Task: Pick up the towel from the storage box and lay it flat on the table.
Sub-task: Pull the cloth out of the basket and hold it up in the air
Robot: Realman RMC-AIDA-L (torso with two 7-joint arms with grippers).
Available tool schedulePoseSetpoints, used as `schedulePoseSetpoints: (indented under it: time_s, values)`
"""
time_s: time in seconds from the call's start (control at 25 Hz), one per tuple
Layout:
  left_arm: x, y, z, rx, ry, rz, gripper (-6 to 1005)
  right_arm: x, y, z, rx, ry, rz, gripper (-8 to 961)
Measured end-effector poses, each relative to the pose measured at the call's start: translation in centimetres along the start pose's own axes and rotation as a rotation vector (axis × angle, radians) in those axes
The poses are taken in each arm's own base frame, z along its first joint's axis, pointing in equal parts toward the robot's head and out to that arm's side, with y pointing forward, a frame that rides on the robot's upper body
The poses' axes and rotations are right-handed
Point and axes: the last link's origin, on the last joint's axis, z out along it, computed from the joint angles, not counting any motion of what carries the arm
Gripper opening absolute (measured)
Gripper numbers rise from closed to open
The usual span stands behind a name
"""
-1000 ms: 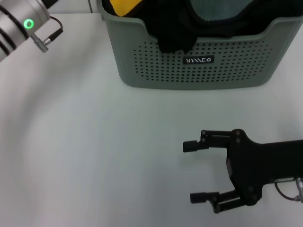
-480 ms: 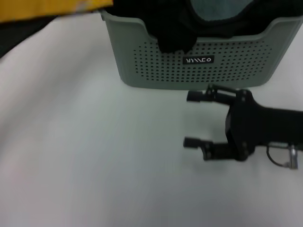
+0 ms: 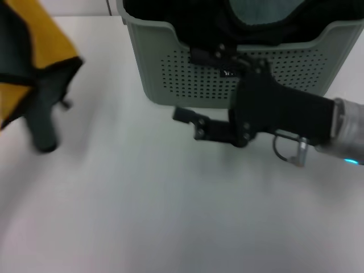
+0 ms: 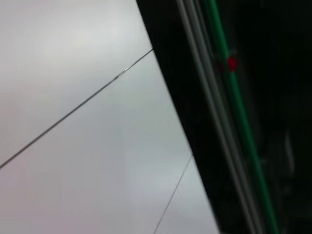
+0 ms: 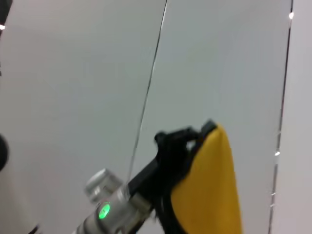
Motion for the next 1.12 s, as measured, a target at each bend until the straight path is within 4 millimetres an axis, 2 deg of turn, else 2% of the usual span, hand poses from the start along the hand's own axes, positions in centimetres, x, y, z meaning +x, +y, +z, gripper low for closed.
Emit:
schedulePoseSetpoints:
  time_s: [0.28,0.52,0.76,1.12]
  values:
    - [-3.2,-0.2,0.4,0.031,-0.062,0.059,18,0.5,-0.5,3.8,0.048,-0.010,-0.022,796]
    - [-5.2,-0.2,1.5,0.016,-0.117,0.074,19,0.5,-1.3,5.8,0.091,0.041,-0.045,796]
    - [-5.8,-0.5,1.6,0.028,-0.152,0.078,19,0.0,-1.0,6.8,0.074,0.030,-0.028,796]
    - [-5.8,-0.5,1.4,0.044,-0.153,0.086,20,0.2,0.3,6.7,0.052,0.027,0.014,794]
